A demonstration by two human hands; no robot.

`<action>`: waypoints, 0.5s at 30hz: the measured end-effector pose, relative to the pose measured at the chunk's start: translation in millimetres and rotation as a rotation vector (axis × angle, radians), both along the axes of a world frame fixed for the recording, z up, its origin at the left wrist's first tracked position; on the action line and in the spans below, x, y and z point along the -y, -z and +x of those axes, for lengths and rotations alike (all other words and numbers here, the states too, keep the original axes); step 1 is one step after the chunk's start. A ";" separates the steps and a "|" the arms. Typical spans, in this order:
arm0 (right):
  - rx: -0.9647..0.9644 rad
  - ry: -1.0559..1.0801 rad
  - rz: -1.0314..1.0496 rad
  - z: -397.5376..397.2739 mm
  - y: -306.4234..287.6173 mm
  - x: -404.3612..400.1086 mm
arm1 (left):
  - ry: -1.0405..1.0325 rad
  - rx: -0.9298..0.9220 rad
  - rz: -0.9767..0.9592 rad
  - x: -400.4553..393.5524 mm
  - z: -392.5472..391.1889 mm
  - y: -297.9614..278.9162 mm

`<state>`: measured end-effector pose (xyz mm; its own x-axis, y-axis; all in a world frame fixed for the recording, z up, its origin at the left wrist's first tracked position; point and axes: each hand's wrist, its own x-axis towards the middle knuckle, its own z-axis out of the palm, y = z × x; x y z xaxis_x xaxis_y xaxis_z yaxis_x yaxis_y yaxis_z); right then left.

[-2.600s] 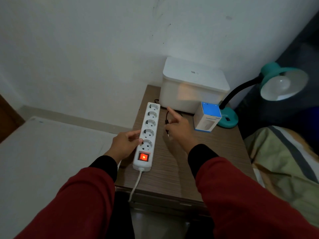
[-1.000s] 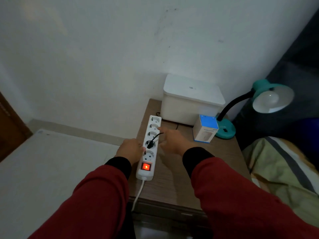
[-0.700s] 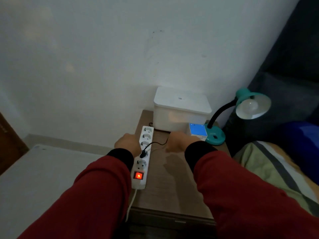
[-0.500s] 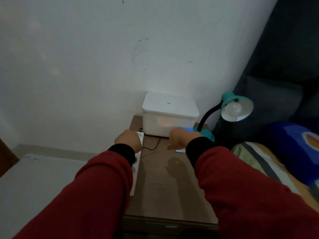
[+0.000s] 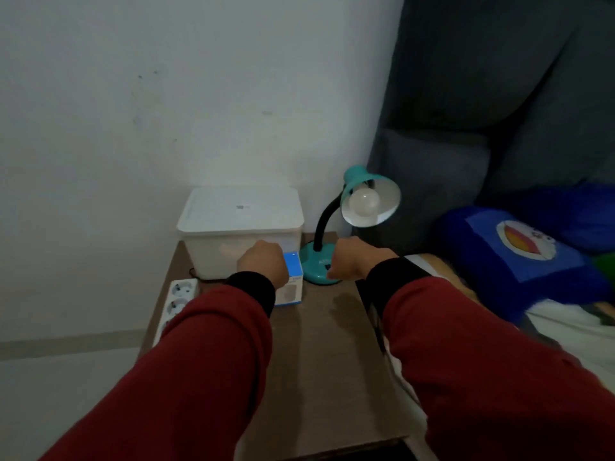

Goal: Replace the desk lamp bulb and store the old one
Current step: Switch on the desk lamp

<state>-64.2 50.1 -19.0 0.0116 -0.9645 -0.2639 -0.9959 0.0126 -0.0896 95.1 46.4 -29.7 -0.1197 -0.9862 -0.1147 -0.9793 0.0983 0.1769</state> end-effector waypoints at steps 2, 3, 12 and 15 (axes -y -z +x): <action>0.045 0.037 0.010 -17.2 12.2 5.7 | 0.053 -0.016 -0.004 8.8 -23.4 11.5; 0.072 0.052 0.011 -24.2 19.5 8.0 | 0.072 -0.032 -0.004 12.2 -34.3 18.8; 0.442 0.235 -0.182 -54.9 107.5 10.4 | 0.133 -0.312 -0.058 17.9 -88.9 108.2; 0.557 0.261 -0.304 -56.7 138.4 14.1 | 0.134 -0.370 -0.128 21.0 -92.3 138.8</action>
